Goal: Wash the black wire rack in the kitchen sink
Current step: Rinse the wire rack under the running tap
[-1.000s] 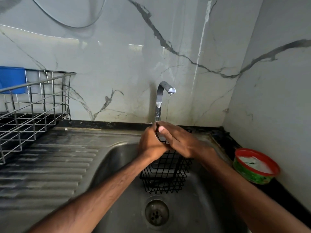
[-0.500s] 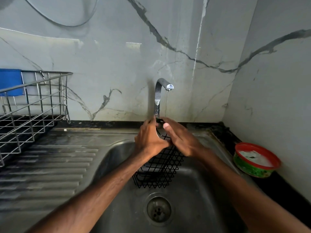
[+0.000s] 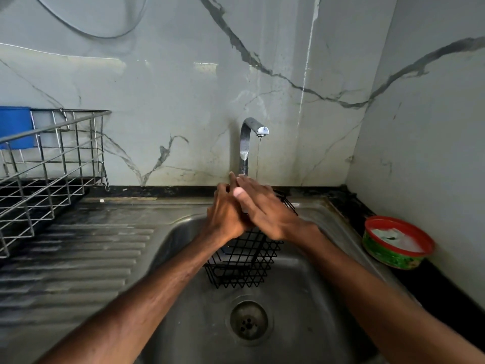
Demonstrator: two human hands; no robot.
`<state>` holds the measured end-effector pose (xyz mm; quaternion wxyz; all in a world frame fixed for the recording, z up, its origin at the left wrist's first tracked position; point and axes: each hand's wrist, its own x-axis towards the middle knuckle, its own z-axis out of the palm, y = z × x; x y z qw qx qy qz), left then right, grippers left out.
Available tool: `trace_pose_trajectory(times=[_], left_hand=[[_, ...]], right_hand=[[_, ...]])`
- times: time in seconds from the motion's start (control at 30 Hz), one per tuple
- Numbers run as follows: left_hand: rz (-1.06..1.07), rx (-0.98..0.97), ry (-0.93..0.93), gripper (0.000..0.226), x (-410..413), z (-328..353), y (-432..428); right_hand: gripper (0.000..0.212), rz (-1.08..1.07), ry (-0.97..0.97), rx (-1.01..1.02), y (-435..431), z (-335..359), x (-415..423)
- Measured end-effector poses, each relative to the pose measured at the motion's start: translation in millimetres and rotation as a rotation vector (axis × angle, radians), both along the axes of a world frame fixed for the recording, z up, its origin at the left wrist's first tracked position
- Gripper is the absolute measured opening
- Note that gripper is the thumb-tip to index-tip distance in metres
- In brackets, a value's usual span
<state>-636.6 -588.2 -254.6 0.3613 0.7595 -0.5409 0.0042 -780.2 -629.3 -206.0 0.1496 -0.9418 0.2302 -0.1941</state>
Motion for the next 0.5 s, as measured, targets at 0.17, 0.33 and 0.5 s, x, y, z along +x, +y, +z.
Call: trace_pose_trajectory(times=[0.17, 0.33, 0.5], left_hand=[[0.018, -0.033, 0.086, 0.041, 20.8, -14.2, -24.2], [0.023, -0.052, -0.084, 0.058, 0.7, 6.8, -10.1], [0.029, 0.044, 0.012, 0.089, -6.6, 21.4, -1.6]], right_hand=[[0.077, 0.01, 0.049, -0.157, 20.3, -14.1, 6.3], [0.074, 0.025, -0.018, -0.257, 24.3, -33.8, -10.3], [0.071, -0.011, -0.049, -0.342, 13.2, -36.7, -19.1]])
